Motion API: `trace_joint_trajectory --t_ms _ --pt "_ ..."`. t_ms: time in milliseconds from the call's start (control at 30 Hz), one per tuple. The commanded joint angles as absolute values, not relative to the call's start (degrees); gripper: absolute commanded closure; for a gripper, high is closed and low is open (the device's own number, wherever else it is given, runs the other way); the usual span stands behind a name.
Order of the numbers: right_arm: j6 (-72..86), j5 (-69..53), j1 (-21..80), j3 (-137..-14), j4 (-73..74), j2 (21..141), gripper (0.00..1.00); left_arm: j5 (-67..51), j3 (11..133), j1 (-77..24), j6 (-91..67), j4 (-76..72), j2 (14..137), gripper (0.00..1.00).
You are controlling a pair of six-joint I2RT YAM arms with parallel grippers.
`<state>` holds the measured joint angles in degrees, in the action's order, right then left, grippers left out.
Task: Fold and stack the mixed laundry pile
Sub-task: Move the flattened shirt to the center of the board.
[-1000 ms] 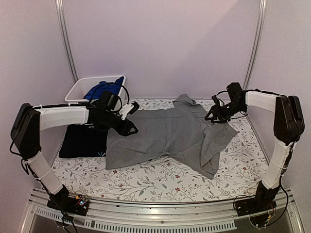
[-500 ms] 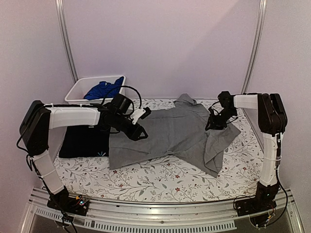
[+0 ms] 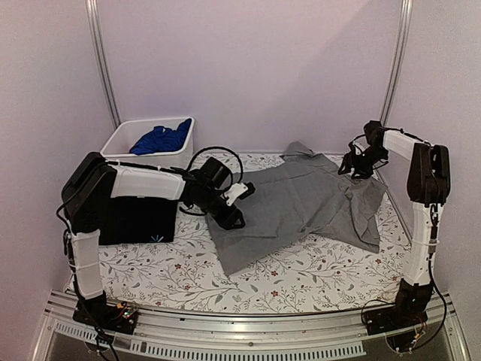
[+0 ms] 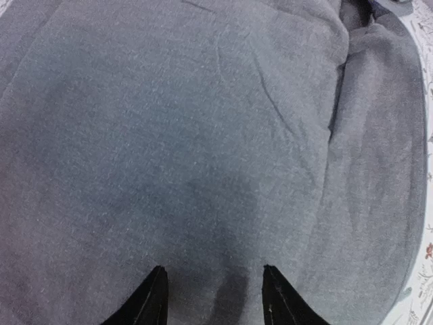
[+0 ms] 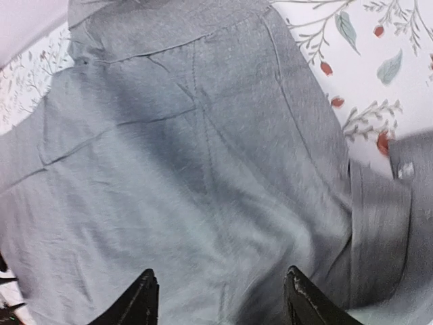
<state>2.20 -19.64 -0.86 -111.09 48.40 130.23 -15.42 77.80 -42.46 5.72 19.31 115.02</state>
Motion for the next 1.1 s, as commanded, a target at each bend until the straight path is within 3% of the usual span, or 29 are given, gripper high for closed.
trace_joint_trajectory --t_ms 0,200,333,700,833,1067 --pt "8.3 -18.6 -1.0 -102.1 46.1 113.5 0.28 -12.2 78.9 -41.2 3.9 21.7 116.8 0.53" --pt "16.1 -13.0 -7.7 -86.4 41.0 102.8 0.1 -8.5 78.7 -37.8 4.0 23.8 118.7 0.53" --pt "18.3 -11.5 -11.4 -82.9 38.6 103.6 0.06 -6.2 79.8 -34.2 5.0 26.6 121.8 0.54" --pt "18.6 -8.3 -12.7 -89.6 37.8 116.2 0.1 4.0 88.4 -24.9 5.1 33.2 129.6 0.6" --pt "18.2 -10.2 -12.6 -92.4 37.8 121.3 0.2 1.9 92.5 -24.5 6.1 33.5 129.3 0.58" --pt "15.7 -5.8 -11.3 -94.0 38.9 126.3 0.18 0.8 96.4 -26.0 6.0 33.4 127.9 0.53"
